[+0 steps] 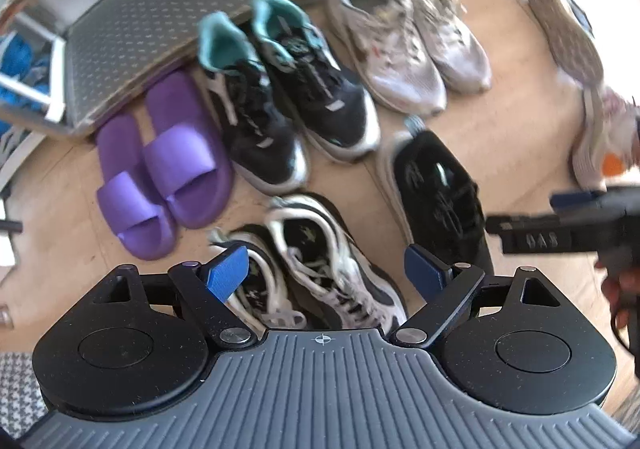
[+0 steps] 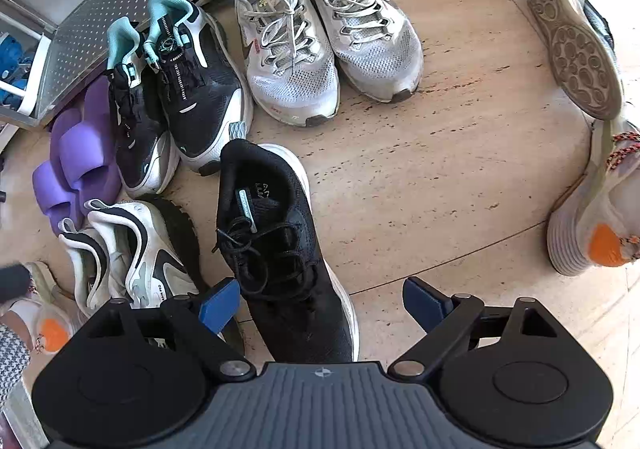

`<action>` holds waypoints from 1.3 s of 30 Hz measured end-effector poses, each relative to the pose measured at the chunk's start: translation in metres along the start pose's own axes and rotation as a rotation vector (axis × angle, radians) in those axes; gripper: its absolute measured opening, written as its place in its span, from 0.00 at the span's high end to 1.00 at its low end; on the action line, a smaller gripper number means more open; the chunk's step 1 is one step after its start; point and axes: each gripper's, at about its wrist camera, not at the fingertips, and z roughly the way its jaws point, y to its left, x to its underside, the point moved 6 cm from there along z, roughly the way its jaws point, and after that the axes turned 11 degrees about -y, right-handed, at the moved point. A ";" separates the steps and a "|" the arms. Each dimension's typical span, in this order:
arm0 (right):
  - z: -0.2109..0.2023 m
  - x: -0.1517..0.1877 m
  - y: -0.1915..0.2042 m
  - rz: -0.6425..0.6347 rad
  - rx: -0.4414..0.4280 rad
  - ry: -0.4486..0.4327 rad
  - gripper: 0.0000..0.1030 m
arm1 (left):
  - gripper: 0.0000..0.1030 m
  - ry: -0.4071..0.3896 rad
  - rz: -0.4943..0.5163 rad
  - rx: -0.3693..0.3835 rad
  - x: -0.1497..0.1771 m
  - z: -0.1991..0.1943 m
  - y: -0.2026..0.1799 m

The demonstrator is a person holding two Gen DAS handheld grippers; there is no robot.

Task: Organize scattered shoes
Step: 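Carry the black sneaker beside the black-white pair and release it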

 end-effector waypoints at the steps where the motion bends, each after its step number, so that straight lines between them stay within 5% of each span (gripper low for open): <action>1: 0.003 0.001 0.002 -0.016 -0.005 0.009 0.14 | 0.13 0.014 0.009 0.013 0.002 0.003 -0.005; 16: 0.082 0.008 0.054 -0.297 0.014 0.107 0.08 | 0.13 0.053 -0.139 -0.030 0.001 0.016 0.032; 18: 0.094 0.010 0.055 -0.312 0.041 0.120 0.11 | 0.13 0.056 -0.141 -0.034 0.002 0.017 0.035; 20: 0.098 0.013 0.054 -0.283 0.013 0.127 0.28 | 0.13 0.059 -0.139 -0.035 0.002 0.017 0.037; 22: 0.097 0.014 0.052 -0.246 0.008 0.139 0.31 | 0.13 0.061 -0.138 -0.031 0.002 0.018 0.037; 26: 0.094 0.026 0.054 -0.255 0.002 0.210 0.32 | 0.13 0.057 -0.143 -0.024 0.001 0.017 0.037; 39: 0.096 0.018 0.081 -0.307 -0.017 0.182 0.28 | 0.13 0.059 -0.111 -0.028 0.000 0.018 0.031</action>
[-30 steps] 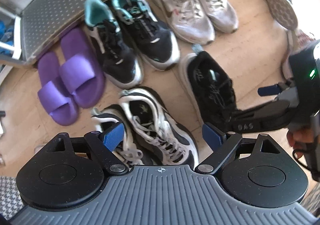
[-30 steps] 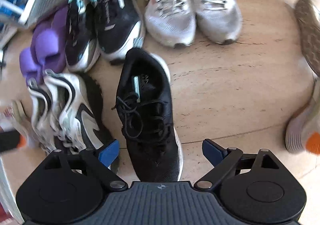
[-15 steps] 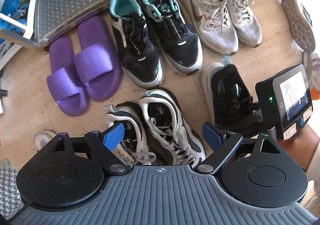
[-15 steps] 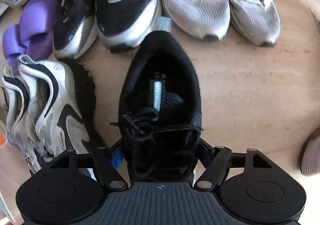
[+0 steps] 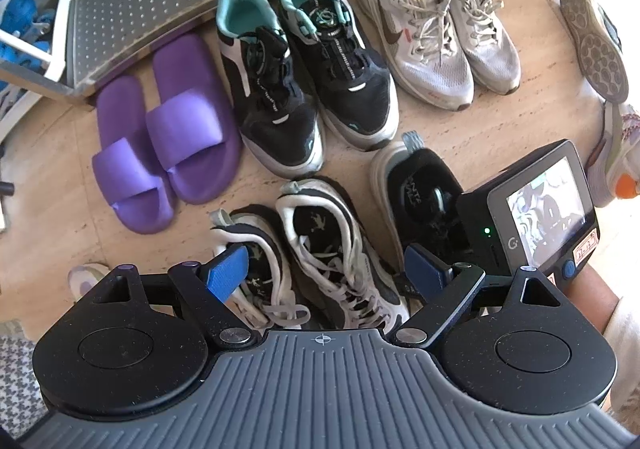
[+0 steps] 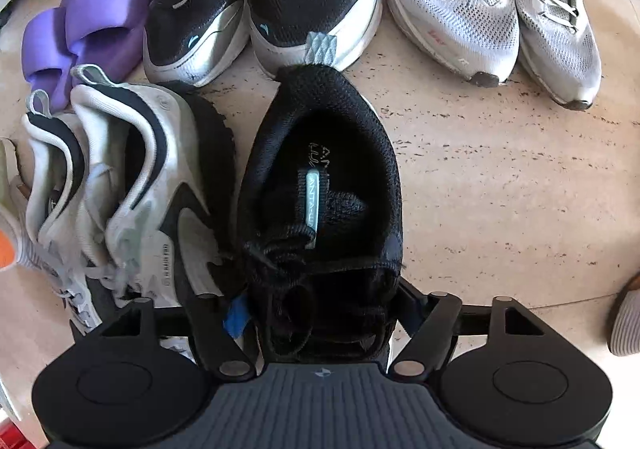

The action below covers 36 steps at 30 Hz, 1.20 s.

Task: Organize scattered shoes
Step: 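Carry the black sneaker beside the black-white pair and release it, then grasp the second black knit sneaker by its heel with the right gripper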

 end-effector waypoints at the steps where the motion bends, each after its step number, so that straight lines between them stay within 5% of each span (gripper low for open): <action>1: -0.003 -0.002 -0.003 0.014 -0.007 0.008 0.26 | 0.13 0.001 0.008 0.002 0.000 0.000 -0.003; 4: -0.024 -0.012 -0.019 0.046 -0.041 -0.019 0.14 | 0.13 0.002 0.035 0.012 -0.003 0.000 -0.013; 8: -0.049 -0.029 -0.066 0.055 -0.051 -0.051 0.12 | 0.13 -0.003 0.067 0.019 -0.007 0.000 -0.027; 15: -0.090 -0.071 -0.226 0.274 0.180 -0.153 0.12 | 0.13 0.011 0.137 0.082 -0.014 0.014 -0.067; 22: -0.116 -0.059 -0.367 0.454 0.446 -0.256 0.12 | 0.13 0.029 0.210 0.119 -0.030 0.035 -0.105; 28: -0.111 -0.057 -0.419 0.610 0.386 -0.322 0.13 | 0.13 0.063 0.234 0.134 -0.031 0.047 -0.116; 31: -0.101 -0.066 -0.422 0.595 0.355 -0.335 0.12 | 0.13 0.073 0.236 0.136 -0.031 0.052 -0.118; 36: -0.063 -0.074 -0.409 0.449 0.466 -0.222 0.08 | 0.13 0.085 0.241 0.128 -0.029 0.058 -0.119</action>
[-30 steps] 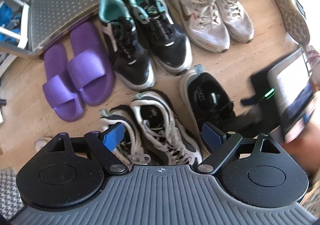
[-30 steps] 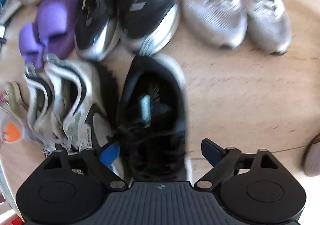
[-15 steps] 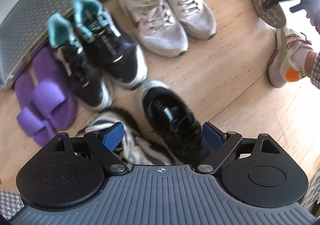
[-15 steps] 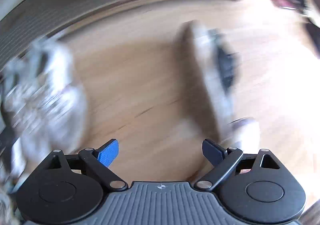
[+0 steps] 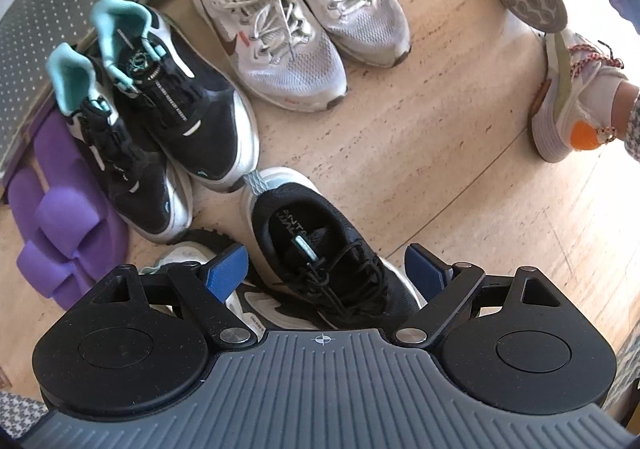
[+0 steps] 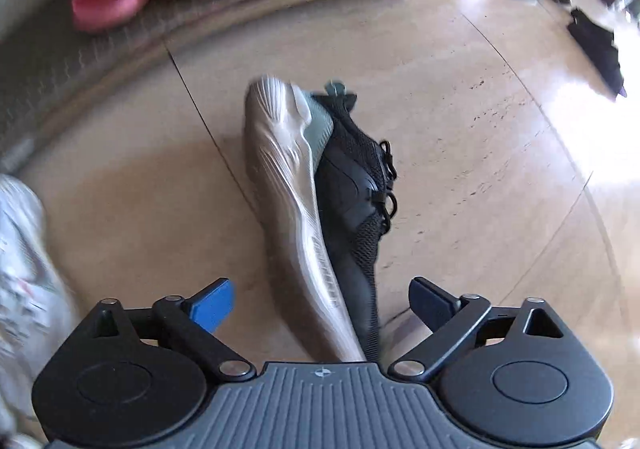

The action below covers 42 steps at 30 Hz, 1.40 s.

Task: Organize scattered shoes
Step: 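Grasp the second black knit sneaker by its heel with the right gripper, then lower the black sneaker beside its mate and open the right gripper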

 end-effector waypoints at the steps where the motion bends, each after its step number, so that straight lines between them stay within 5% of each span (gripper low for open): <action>1: 0.004 0.002 0.001 -0.024 0.011 0.004 0.08 | 0.13 0.004 0.000 -0.012 0.000 0.002 0.002; 6: 0.014 0.014 0.017 -0.137 0.038 -0.007 0.13 | 0.13 0.010 -0.009 -0.037 0.001 0.003 0.010; 10: 0.006 0.020 0.027 -0.209 0.107 -0.043 0.46 | 0.13 0.001 -0.016 -0.041 0.000 -0.001 0.013; 16: -0.034 0.025 0.053 -0.254 0.068 -0.071 0.52 | 0.13 -0.033 -0.012 -0.045 -0.002 -0.015 0.016; 21: -0.087 0.062 0.093 -0.439 0.078 -0.074 0.52 | 0.13 -0.074 -0.031 -0.054 0.004 -0.035 0.026; 26: -0.142 0.179 0.153 -0.813 0.050 -0.038 0.48 | 0.13 -0.101 -0.038 -0.051 0.015 -0.050 0.025; 28: -0.170 0.238 0.181 -1.012 -0.047 -0.020 0.23 | 0.13 -0.110 -0.020 -0.040 0.021 -0.055 0.018; 29: -0.182 0.247 0.186 -1.018 -0.069 -0.031 0.21 | 0.13 -0.111 -0.008 -0.034 0.024 -0.057 0.012; 32: -0.213 0.243 0.182 -0.836 -0.159 -0.007 0.20 | 0.13 -0.106 0.023 -0.023 0.032 -0.057 0.000; 37: -0.226 0.189 0.132 -0.259 -0.261 -0.061 0.19 | 0.13 -0.081 0.129 0.027 0.053 -0.051 -0.034; 42: -0.189 0.187 0.107 -0.012 -0.260 0.017 0.24 | 0.13 -0.060 0.202 0.053 0.064 -0.044 -0.055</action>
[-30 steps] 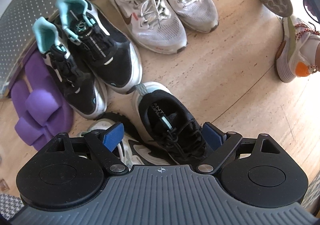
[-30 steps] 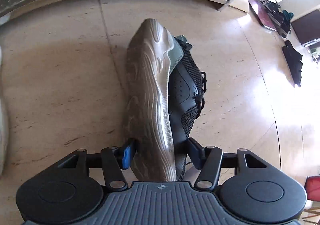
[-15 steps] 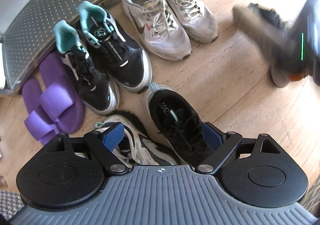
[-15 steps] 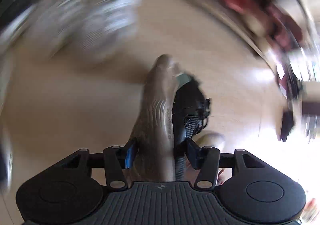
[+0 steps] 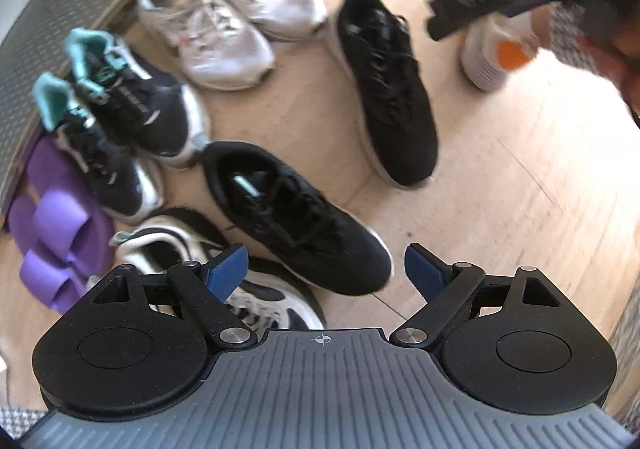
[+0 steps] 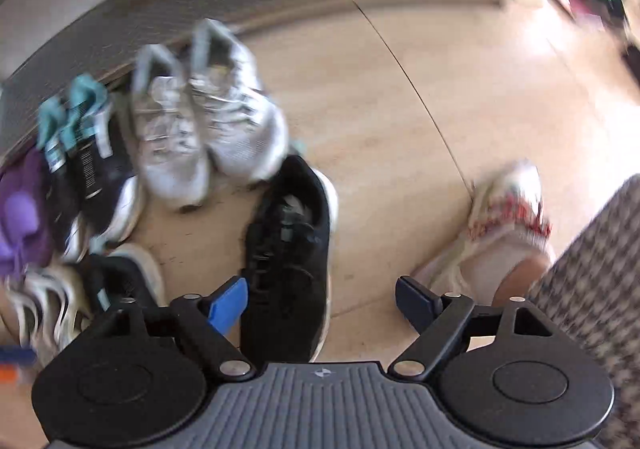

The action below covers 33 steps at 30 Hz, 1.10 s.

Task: Organize scattered shoes
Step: 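Lower the black sneaker beside its mate and open the right gripper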

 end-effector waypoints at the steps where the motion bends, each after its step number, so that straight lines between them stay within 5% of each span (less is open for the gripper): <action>1: 0.006 0.006 0.000 0.029 -0.012 0.029 0.24 | 0.13 0.009 0.007 -0.003 0.001 0.003 -0.001; 15: 0.076 0.005 0.027 -0.063 -0.049 0.041 0.11 | 0.13 0.021 -0.241 -0.067 0.005 0.004 0.080; 21: 0.122 0.014 0.022 -0.052 0.016 0.124 0.11 | 0.13 0.043 -0.236 -0.049 0.012 0.007 0.083; 26: 0.129 0.025 0.023 -0.057 0.001 0.112 0.29 | 0.13 0.062 -0.210 -0.066 0.017 0.011 0.084; 33: 0.103 0.055 0.040 -0.299 0.014 0.213 0.31 | 0.13 0.038 -0.238 -0.121 0.015 0.001 0.096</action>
